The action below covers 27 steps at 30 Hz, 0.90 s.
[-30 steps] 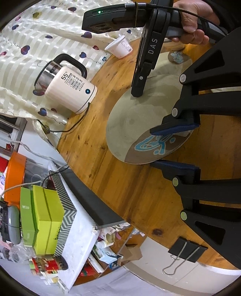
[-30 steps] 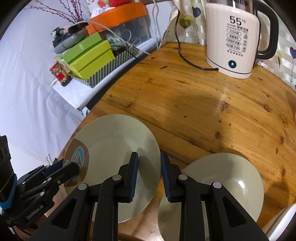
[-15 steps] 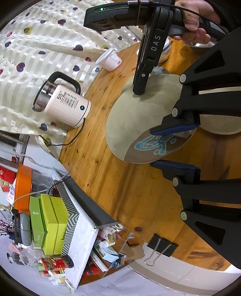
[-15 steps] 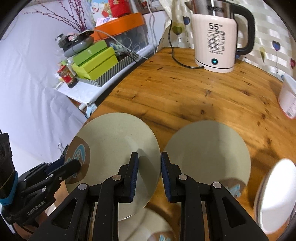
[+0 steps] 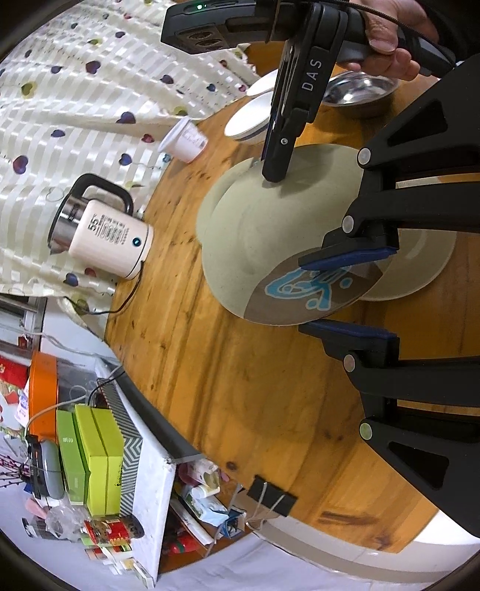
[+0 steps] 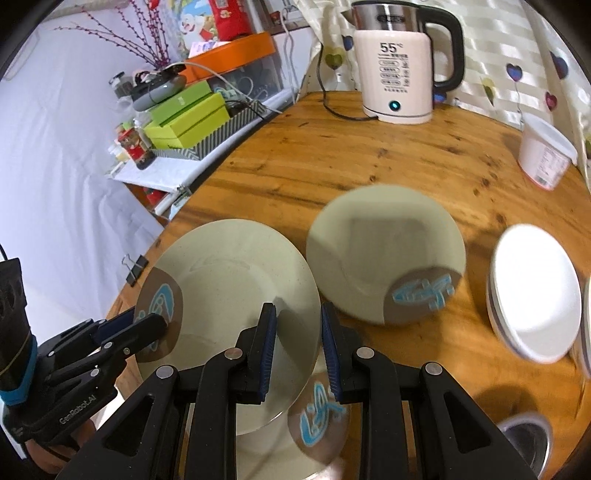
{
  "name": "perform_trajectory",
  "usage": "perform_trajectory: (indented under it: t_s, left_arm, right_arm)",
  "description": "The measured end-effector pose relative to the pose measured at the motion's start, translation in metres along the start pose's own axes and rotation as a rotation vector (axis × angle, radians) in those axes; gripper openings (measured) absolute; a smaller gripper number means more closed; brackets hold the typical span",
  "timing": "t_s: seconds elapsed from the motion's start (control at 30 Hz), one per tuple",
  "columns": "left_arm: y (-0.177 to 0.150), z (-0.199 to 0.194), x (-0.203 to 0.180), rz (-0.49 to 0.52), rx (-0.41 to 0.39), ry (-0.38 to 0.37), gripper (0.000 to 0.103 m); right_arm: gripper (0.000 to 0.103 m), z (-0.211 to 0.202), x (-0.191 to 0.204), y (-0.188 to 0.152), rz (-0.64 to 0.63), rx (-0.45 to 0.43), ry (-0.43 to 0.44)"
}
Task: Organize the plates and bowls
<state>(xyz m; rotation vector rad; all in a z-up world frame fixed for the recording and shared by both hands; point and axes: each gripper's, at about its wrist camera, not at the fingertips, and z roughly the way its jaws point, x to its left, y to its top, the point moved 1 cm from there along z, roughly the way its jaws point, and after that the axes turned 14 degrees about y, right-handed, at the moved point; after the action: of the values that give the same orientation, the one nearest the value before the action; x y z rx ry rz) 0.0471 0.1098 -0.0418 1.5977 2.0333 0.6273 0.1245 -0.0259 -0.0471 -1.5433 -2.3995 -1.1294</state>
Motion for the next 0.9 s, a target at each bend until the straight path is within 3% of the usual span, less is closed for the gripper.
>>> perform_trajectory:
  t_s: [0.43,0.9]
  left_arm:
    - [-0.029,0.003,-0.016,0.045,0.047,-0.006,0.028]
    - [-0.042,0.007,-0.022,0.057,0.091,-0.005,0.028]
  right_arm:
    - [0.024,-0.005,-0.013,-0.044,0.044,0.02,-0.034]
    - [0.024,-0.001,-0.018,-0.057,0.061,0.043,-0.053]
